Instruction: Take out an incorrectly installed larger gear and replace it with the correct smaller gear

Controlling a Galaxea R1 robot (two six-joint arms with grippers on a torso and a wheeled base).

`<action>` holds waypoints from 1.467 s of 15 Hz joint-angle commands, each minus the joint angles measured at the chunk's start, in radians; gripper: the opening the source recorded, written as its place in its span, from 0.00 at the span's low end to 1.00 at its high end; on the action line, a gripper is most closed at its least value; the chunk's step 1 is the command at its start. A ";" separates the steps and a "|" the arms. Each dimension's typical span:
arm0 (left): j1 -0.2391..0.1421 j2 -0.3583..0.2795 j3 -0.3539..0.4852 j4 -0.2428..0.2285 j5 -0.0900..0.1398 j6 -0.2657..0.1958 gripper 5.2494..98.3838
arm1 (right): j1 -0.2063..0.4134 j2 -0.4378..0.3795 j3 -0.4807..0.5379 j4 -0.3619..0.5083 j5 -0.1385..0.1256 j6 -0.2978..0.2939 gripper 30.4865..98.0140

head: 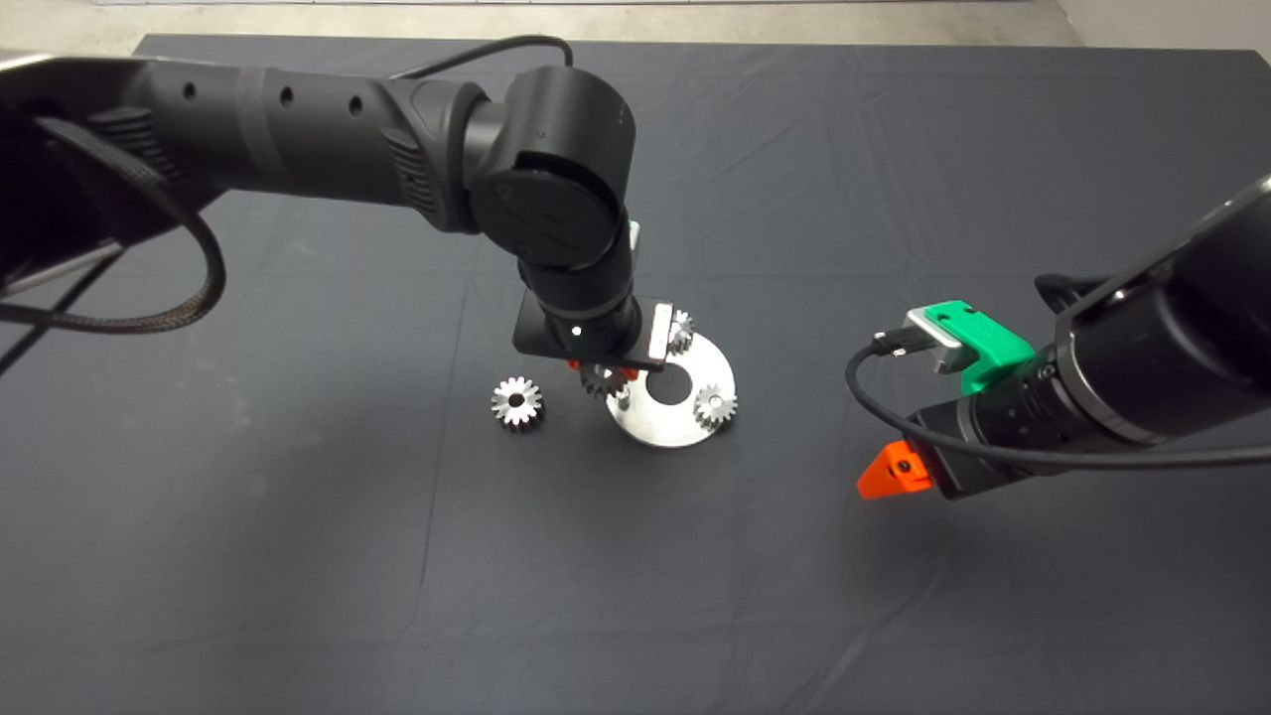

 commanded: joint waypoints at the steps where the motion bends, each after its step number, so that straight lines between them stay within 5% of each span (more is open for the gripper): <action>1: -0.028 -0.050 0.105 -0.030 0.035 -0.076 0.23 | -0.002 -0.001 -0.021 0.025 -0.051 -0.002 1.00; 3: -0.028 -0.083 0.214 -0.034 0.034 -0.172 0.23 | -0.005 -0.006 -0.008 0.025 -0.048 -0.001 1.00; 6: -0.028 -0.159 0.280 -0.145 0.035 -0.200 0.23 | -0.054 0.004 -0.004 0.022 -0.031 0.002 1.00; 8: -0.028 -0.222 0.342 -0.150 0.034 -0.224 0.23 | -0.078 0.010 -0.006 0.019 0.030 0.005 1.00; 10: -0.028 -0.243 0.362 -0.148 0.034 -0.232 0.23 | -0.099 0.045 -0.026 0.019 0.047 0.004 1.00; 13: -0.031 -0.228 0.335 -0.139 0.034 -0.223 0.23 | -0.100 0.060 -0.027 0.019 0.044 0.005 1.00; 16: -0.031 -0.206 0.251 -0.136 0.032 -0.143 0.23 | -0.100 0.057 -0.041 0.019 0.024 0.001 1.00; 22: -0.031 -0.076 0.109 -0.139 0.032 -0.077 0.23 | -0.094 0.055 -0.067 0.020 -0.015 -0.002 1.00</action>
